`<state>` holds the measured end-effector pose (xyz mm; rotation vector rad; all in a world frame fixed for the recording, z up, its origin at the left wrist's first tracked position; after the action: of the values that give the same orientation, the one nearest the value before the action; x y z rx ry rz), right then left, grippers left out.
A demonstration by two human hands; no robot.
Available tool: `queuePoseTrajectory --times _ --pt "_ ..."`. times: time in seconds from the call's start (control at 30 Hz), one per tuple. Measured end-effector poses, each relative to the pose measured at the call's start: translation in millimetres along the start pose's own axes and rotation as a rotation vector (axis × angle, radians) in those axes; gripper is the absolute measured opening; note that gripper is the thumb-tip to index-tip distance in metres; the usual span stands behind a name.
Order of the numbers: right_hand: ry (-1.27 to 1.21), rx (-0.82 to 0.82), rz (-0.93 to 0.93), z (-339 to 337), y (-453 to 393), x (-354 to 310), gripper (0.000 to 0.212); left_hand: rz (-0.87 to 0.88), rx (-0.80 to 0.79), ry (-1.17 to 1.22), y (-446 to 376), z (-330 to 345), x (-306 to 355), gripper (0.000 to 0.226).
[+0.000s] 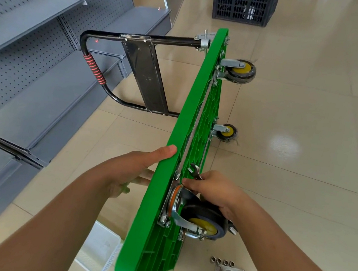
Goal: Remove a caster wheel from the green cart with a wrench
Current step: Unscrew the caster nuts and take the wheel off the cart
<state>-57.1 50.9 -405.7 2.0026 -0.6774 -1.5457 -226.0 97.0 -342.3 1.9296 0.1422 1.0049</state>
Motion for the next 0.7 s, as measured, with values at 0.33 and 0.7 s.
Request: queuePoseTrajectory --times 0.33,0.7 --pt "0.034 -0.037 0.019 4.7 2.9 1.4 0.045 0.012 0.0 0.007 1.8 0.5 0.6 0.085" --pt "-0.03 -0.019 0.01 2.4 5.0 0.1 0.033 0.012 0.0 -0.01 1.3 0.7 0.0 0.097"
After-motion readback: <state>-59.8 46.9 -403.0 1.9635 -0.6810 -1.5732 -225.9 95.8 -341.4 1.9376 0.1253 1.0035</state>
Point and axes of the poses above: each hand's wrist, its own y-axis away from the middle knuckle, its own z-axis out of the palm, x = y × z, the point moved 10 cm from there along -y, towards the middle knuckle, and after that the axes turned 1 degree about z, right-handed, at the moved point
